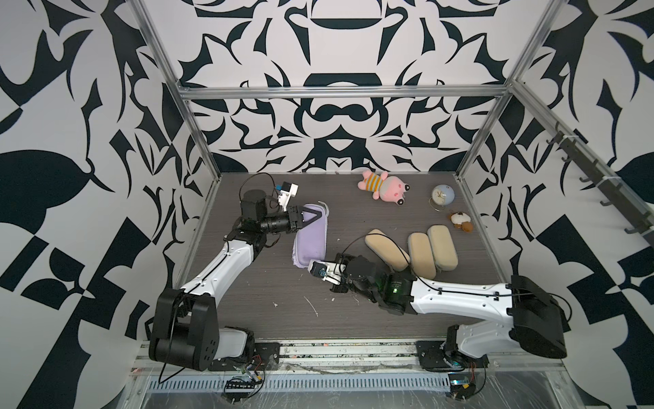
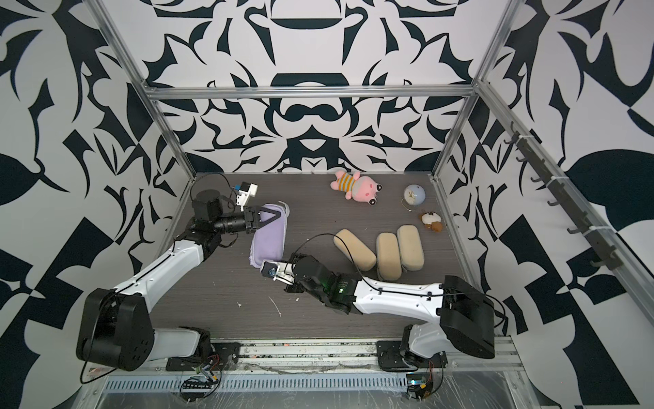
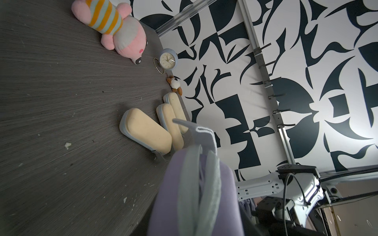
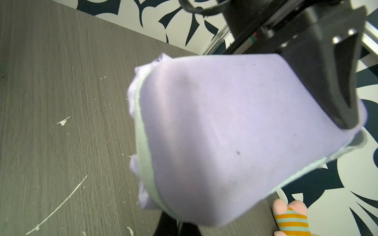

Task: Put umbrellas into zippered umbrella sleeves
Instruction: Zip the zipper on the umbrella sleeve.

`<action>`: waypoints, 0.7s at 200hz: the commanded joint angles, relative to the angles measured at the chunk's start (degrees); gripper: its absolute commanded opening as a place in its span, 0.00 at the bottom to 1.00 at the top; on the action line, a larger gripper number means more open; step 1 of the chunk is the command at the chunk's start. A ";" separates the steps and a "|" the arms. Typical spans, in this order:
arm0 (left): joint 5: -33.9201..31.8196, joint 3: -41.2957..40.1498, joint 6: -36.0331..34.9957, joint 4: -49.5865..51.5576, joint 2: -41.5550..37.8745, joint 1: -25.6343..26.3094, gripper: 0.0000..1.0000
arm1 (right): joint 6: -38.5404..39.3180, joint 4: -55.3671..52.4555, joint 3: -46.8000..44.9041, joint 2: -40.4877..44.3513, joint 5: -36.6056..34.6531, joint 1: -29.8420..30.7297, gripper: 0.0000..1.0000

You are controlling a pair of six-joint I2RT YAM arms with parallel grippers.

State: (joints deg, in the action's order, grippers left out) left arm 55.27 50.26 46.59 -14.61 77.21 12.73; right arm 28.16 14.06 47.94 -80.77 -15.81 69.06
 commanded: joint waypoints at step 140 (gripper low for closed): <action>-43.00 -12.23 8.27 -36.83 7.33 3.51 0.00 | -30.30 21.95 11.24 -15.77 21.06 9.34 0.00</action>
State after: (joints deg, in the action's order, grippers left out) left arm 32.16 36.36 49.30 -25.30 81.82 14.98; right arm 2.07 16.01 50.48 -97.51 -18.57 70.46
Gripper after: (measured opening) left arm 0.368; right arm 0.048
